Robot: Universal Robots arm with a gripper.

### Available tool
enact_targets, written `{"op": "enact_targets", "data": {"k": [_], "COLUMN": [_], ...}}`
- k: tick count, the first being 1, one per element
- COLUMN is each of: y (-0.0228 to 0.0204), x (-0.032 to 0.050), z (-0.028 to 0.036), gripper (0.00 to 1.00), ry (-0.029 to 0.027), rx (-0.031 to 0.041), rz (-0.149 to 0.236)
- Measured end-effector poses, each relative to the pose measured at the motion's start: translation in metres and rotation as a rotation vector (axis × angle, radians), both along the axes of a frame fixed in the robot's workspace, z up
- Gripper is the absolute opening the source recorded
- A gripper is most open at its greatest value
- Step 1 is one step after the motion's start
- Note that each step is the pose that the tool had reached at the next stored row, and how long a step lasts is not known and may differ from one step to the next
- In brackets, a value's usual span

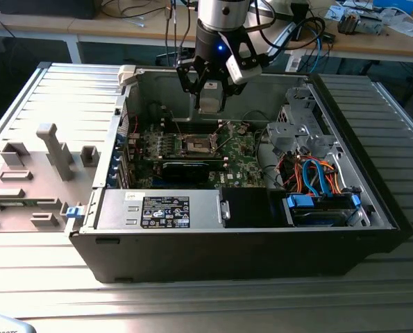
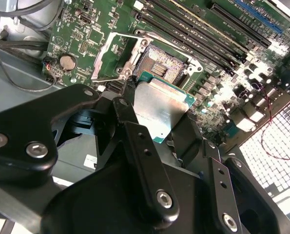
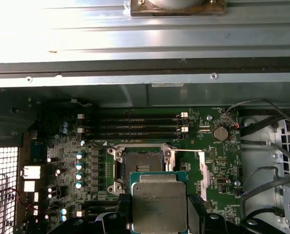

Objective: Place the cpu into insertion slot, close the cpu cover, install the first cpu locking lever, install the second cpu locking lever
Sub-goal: 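Place the cpu into insertion slot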

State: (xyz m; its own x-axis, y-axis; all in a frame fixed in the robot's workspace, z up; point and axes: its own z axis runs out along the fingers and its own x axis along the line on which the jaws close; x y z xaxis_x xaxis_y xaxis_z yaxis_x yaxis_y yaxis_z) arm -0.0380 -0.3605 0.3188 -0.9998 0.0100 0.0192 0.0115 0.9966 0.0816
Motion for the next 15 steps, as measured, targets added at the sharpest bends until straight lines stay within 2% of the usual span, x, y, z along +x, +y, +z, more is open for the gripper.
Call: {"op": "enact_targets", "data": {"k": [15], "y": [0.0], "x": [0.0], "z": [-0.0028], "gripper": [0.55], "ry": [0.0], "rx": [0.0001], "rz": [0.0]}}
